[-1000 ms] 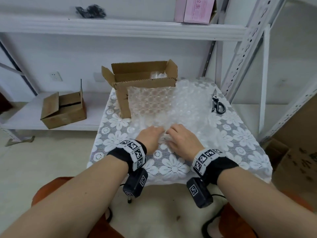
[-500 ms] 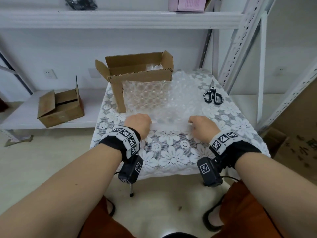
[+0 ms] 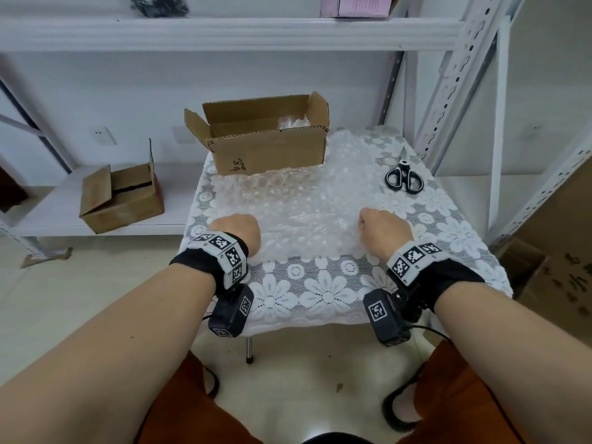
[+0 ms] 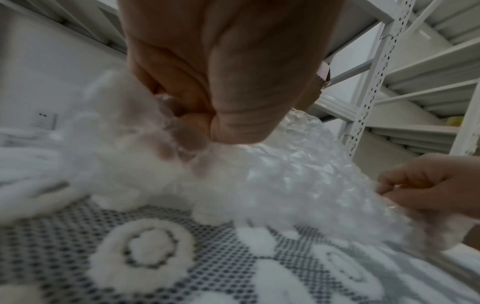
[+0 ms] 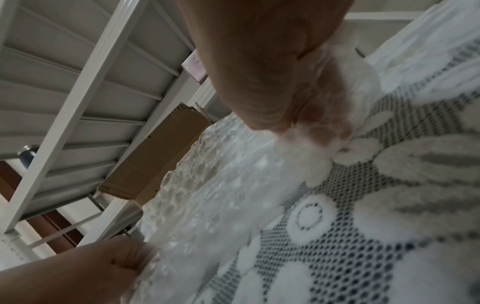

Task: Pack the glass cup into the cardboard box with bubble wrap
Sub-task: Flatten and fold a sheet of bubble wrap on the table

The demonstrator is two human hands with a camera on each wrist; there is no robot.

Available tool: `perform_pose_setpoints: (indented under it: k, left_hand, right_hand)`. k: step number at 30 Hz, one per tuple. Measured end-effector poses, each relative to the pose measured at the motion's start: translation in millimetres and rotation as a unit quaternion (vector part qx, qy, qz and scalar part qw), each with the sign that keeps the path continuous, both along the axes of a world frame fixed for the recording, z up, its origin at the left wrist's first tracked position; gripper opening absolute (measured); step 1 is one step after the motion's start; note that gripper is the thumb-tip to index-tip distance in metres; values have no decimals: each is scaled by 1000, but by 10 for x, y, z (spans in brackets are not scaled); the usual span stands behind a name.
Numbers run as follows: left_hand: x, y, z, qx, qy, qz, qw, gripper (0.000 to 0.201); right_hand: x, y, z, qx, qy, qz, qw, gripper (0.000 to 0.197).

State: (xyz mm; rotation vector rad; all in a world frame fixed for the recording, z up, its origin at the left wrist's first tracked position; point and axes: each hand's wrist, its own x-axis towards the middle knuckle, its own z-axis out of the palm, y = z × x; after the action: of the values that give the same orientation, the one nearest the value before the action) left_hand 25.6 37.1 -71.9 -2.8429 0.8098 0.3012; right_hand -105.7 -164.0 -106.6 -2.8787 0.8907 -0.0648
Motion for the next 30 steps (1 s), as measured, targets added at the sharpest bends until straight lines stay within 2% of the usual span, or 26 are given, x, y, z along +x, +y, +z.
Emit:
perform_pose_setpoints:
  k: [2, 4, 6, 8, 9, 11, 13, 15, 19, 22, 26, 28, 30]
  left_hand:
    - [29, 40, -36, -35, -21, 14, 999, 16]
    - [36, 14, -102, -139, -67, -27, 988, 31]
    - [-39, -76, -127, -282, -105, -115, 947, 33]
    - [-142, -178, -118, -338, -87, -204, 915, 26]
    - [-185, -217, -126, -336, -38, -237, 911, 25]
    - [-238, -265, -180, -288, 63, -271, 916, 35]
    - [-239, -260, -257, -209, 99, -271, 934, 48]
    - [-222, -219, -358, -147, 121, -243, 951, 53]
    - [-174, -157, -499, -106, 122, -217, 963, 53]
    - [-158, -186, -509, -104, 124, -208, 965, 61]
    - [-165, -224, -497, -105, 126, -196, 967, 66]
    - [-173, -238, -492, -103, 127, -192, 968, 67]
    - [-180, -255, -486, -100, 123, -190, 969, 67]
  right_hand:
    - [14, 3, -18, -29, 4, 9, 1000, 19]
    - [39, 36, -33, -43, 5, 25, 999, 18]
    - [69, 87, -44, -48, 0, 37, 998, 18]
    - [88, 131, -49, -45, -13, 41, 998, 19]
    - [92, 143, -53, -42, -19, 41, 998, 20]
    - [89, 147, -62, -31, -28, 42, 998, 21]
    - [73, 127, -70, -23, -36, 40, 998, 22]
    - [42, 92, -83, -29, -33, 30, 999, 23]
    - [-35, 10, -68, -52, 12, -37, 998, 23]
    - [-65, -81, -26, -41, 38, -76, 996, 25]
    - [-102, -161, -15, -44, 25, -127, 991, 30]
    - [-97, -137, -32, -106, -24, -87, 990, 28]
    - [-61, -42, -16, -150, -109, 16, 983, 22]
